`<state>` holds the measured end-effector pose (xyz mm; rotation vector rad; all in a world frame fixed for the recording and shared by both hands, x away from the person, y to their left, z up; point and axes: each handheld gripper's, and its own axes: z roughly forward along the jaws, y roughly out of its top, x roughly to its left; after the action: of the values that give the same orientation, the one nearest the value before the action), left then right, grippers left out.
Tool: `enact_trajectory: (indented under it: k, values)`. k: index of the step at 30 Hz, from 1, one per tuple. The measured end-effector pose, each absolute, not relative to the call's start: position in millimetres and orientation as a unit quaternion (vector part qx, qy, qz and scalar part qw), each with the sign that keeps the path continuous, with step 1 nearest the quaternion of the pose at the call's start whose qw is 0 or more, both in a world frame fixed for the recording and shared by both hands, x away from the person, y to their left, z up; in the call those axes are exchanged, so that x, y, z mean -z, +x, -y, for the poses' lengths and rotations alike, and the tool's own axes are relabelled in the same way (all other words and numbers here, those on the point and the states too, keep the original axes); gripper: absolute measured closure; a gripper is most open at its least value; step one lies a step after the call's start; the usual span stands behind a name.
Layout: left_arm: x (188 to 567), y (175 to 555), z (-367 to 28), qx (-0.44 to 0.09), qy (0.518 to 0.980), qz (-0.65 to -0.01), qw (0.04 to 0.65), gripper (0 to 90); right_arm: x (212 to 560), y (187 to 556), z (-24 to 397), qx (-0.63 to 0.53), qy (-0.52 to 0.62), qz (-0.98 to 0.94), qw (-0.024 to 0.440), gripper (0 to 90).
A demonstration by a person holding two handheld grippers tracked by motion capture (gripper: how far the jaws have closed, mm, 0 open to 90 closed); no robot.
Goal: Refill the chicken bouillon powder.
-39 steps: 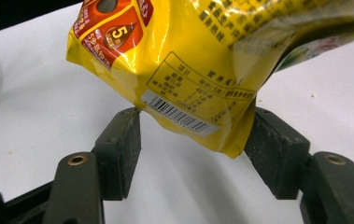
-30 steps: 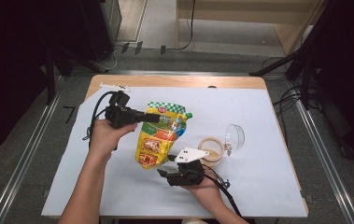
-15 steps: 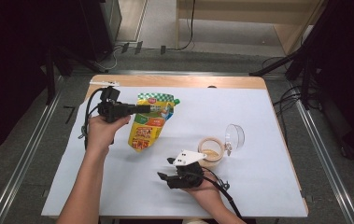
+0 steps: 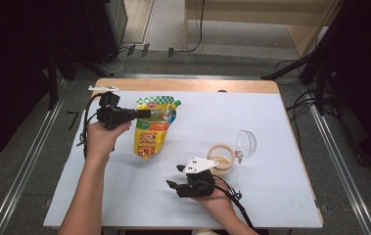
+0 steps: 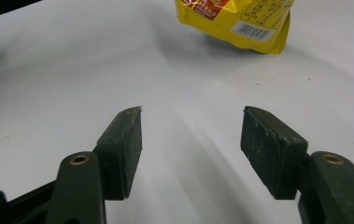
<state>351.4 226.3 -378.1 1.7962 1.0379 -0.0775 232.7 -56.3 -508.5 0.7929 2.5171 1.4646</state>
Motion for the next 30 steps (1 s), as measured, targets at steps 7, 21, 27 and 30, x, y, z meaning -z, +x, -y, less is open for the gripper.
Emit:
enact_trajectory:
  k: [7, 21, 27, 30]
  values:
    - [376, 344, -228, 0.033, 0.755, -0.428, 0.496, 87.9, 506, 232, 57, -0.487, 0.261, -0.831, 0.061, 39.2]
    - [378, 321, -223, 0.027, 0.779, -0.408, 0.475, 81.8, 504, 233, 54, -0.487, 0.256, -0.832, 0.063, 39.2]
    - [376, 318, -222, 0.022, 0.780, -0.400, 0.481, 75.0, 504, 234, 53, -0.488, 0.252, -0.833, 0.065, 39.2]
    - [371, 315, -221, 0.014, 0.783, -0.396, 0.479, 71.9, 503, 235, 53, -0.488, 0.253, -0.833, 0.065, 39.3]
